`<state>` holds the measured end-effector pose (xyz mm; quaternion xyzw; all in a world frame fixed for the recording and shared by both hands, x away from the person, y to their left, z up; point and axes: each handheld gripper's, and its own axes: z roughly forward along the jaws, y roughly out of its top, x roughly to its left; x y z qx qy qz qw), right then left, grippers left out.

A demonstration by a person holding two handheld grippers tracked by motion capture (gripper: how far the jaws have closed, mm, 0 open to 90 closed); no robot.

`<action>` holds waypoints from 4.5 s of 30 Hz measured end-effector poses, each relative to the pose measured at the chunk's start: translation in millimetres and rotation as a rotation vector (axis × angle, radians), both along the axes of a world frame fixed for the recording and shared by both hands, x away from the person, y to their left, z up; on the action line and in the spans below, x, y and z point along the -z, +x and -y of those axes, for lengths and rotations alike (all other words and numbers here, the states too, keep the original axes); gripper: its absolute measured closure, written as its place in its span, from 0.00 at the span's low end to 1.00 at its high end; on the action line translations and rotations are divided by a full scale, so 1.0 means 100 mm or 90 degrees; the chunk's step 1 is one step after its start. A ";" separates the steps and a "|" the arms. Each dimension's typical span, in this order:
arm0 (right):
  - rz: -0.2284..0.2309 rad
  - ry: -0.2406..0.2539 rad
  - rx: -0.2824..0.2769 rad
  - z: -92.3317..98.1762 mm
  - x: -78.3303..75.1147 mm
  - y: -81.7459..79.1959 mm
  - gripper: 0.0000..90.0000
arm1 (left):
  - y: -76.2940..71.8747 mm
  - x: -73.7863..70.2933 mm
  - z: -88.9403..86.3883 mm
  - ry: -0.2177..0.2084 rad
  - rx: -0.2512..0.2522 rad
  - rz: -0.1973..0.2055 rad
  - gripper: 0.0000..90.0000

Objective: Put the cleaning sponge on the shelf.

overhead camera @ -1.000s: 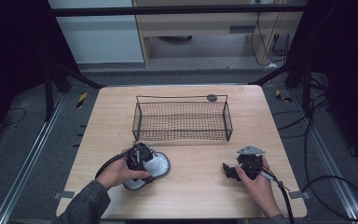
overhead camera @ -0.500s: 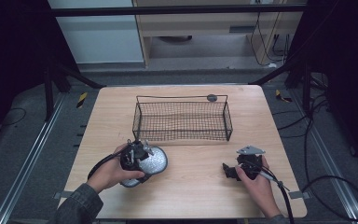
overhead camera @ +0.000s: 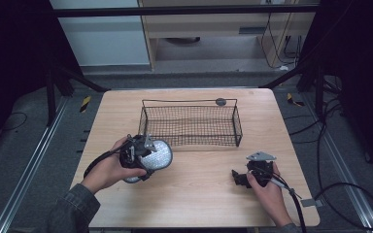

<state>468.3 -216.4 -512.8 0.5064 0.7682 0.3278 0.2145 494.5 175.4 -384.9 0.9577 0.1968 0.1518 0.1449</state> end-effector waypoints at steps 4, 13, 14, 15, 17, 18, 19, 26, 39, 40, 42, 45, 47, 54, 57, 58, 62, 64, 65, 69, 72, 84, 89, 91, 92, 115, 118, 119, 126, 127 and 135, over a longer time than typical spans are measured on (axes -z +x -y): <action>0.000 0.000 0.000 0.00 0.00 0.00 0.00 | 0.05 -0.13 0.02 0.007 0.004 0.015 0.10; -0.002 -0.002 -0.005 0.00 0.00 0.01 0.00 | 0.24 -0.42 0.14 0.031 0.014 0.061 0.10; -0.002 -0.002 -0.006 0.00 0.00 0.01 0.00 | 0.26 -0.43 0.16 0.033 0.014 0.064 0.10; -0.002 0.003 -0.002 0.00 0.00 0.00 0.01 | 0.28 -0.44 0.18 0.036 0.015 0.067 0.10; -0.001 0.001 -0.002 0.00 0.00 0.00 0.01 | 0.32 -0.46 0.21 0.040 0.020 0.070 0.10; -0.001 0.001 -0.003 0.00 0.00 0.00 0.01 | 0.34 -0.48 0.24 0.039 0.022 0.076 0.10; 0.003 -0.003 -0.004 0.00 0.00 0.01 0.01 | 0.36 -0.50 0.25 0.037 0.022 0.079 0.10; 0.002 -0.003 -0.004 0.00 0.00 0.01 0.01 | 0.41 -0.61 0.36 0.049 0.039 0.114 0.11; 0.004 -0.004 -0.005 0.00 0.00 0.01 0.01 | 0.65 -0.74 0.43 0.077 0.046 0.172 0.11; 0.004 -0.004 -0.005 0.00 0.00 0.01 0.01 | 0.65 -0.74 0.43 0.077 0.046 0.172 0.11; 0.004 -0.004 -0.005 0.00 0.00 0.01 0.01 | 0.67 -0.75 0.46 0.075 0.050 0.176 0.11; 0.004 -0.005 -0.006 0.00 0.00 0.01 0.01 | 0.70 -0.76 0.49 0.084 0.043 0.179 0.11; 0.004 -0.004 -0.005 0.00 0.00 0.01 0.01 | 0.72 -0.76 0.51 0.089 0.040 0.182 0.12; 0.004 -0.003 -0.006 0.00 0.00 0.01 0.01 | 0.87 -0.75 0.57 0.071 0.044 0.198 0.12; 0.005 -0.004 -0.007 0.00 0.00 0.01 0.01 | 0.94 -0.73 0.63 0.075 0.052 0.197 0.12; 0.005 -0.004 -0.007 0.00 0.01 0.01 0.01 | 0.96 -0.72 0.65 0.077 0.052 0.200 0.12; 0.005 -0.004 -0.010 0.00 0.01 0.01 0.01 | 0.99 -0.72 0.69 0.076 0.052 0.209 0.13; 0.005 -0.004 -0.010 0.00 0.01 0.01 0.01 | 1.00 -0.72 0.70 0.079 0.056 0.208 0.13; 0.005 -0.004 -0.011 0.00 0.01 0.01 0.01 | 1.00 -0.72 0.70 0.080 0.057 0.207 0.13; 0.005 -0.004 -0.011 0.00 0.01 0.01 0.01 | 1.02 -0.70 0.69 0.076 0.062 0.218 0.13; 0.004 -0.004 -0.013 0.00 0.00 0.02 0.01 | 1.02 -0.69 0.69 0.074 0.069 0.216 0.13; 0.003 -0.004 -0.012 0.00 0.00 0.02 0.01 | 1.18 -0.51 0.63 0.088 0.078 0.203 0.13; 0.002 -0.004 -0.012 0.00 0.00 0.02 0.01 | 1.23 -0.44 0.63 0.095 0.086 0.195 0.13; 0.002 -0.004 -0.012 -0.01 0.00 0.02 0.01 | 1.25 -0.41 0.62 0.095 0.087 0.194 0.13; 0.003 -0.004 -0.012 -0.01 0.00 0.02 0.01 | 1.27 -0.39 0.62 0.094 0.085 0.192 0.13; 0.004 -0.005 -0.013 0.00 0.00 0.02 0.01 | 1.37 -0.14 0.67 0.101 0.097 0.166 0.13; 0.003 -0.004 -0.012 -0.01 0.00 0.02 0.01 | 1.39 -0.13 0.67 0.100 0.098 0.165 0.13; 0.003 -0.003 -0.012 -0.01 0.00 0.02 0.01 | 1.39 -0.12 0.66 0.097 0.095 0.162 0.13; 0.003 -0.005 -0.012 0.00 0.00 0.02 0.01 | 1.42 -0.10 0.64 0.098 0.098 0.157 0.13; 0.003 -0.005 -0.012 0.00 0.00 0.02 0.01 | 1.42 -0.10 0.64 0.097 0.098 0.158 0.13; 0.003 -0.005 -0.012 0.00 0.00 0.02 0.01 | 1.45 -0.04 0.63 0.098 0.095 0.141 0.13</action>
